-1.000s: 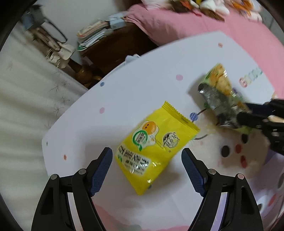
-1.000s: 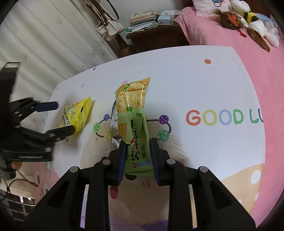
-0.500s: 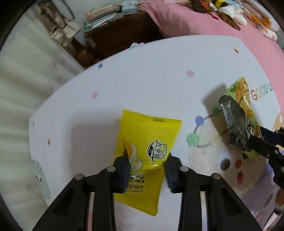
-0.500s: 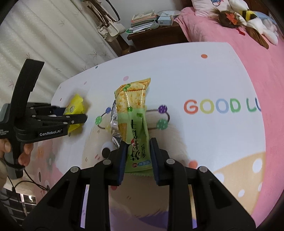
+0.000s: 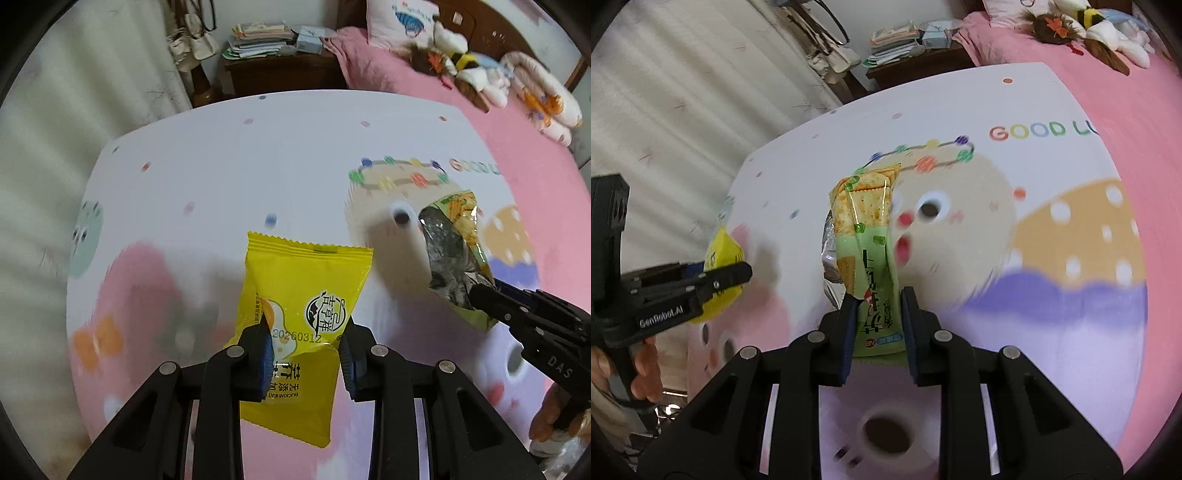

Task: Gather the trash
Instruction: 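Carry both packets over the bin and open both tools to drop them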

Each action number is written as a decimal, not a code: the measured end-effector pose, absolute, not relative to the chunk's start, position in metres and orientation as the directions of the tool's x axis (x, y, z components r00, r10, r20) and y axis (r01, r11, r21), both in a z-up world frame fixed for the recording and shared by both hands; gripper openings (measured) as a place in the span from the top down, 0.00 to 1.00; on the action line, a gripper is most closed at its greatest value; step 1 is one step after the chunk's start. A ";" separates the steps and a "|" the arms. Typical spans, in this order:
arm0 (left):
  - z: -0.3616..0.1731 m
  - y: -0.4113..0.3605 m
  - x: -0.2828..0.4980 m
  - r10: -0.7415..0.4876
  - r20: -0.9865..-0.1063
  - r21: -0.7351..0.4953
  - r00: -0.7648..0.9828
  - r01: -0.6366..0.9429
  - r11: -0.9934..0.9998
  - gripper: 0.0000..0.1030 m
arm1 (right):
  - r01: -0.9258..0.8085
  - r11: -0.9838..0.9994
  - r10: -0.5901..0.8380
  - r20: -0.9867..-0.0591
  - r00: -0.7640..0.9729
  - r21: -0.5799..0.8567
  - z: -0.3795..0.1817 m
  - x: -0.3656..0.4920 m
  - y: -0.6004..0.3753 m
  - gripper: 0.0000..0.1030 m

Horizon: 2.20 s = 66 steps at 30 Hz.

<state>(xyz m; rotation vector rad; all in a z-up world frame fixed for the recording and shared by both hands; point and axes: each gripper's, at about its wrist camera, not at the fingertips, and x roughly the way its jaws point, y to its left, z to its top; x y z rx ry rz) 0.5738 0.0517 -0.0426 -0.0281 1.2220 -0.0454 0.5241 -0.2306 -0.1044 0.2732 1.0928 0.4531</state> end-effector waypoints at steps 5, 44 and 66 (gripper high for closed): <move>-0.019 0.064 0.463 -0.094 -0.918 -0.093 0.386 0.021 0.995 0.72 | -0.203 0.886 0.464 -0.783 0.415 0.417 -0.079 0.436 -0.213 0.81; -0.211 0.052 0.058 -0.226 -0.962 -0.207 0.156 0.125 0.970 0.72 | -0.024 0.947 0.321 -0.934 0.156 0.322 -0.262 0.039 -0.151 0.81; -0.460 0.018 0.108 -0.131 -0.990 -0.125 0.054 0.104 0.987 0.42 | 0.004 0.965 0.264 -0.964 -0.025 0.264 -0.523 0.094 -0.155 0.56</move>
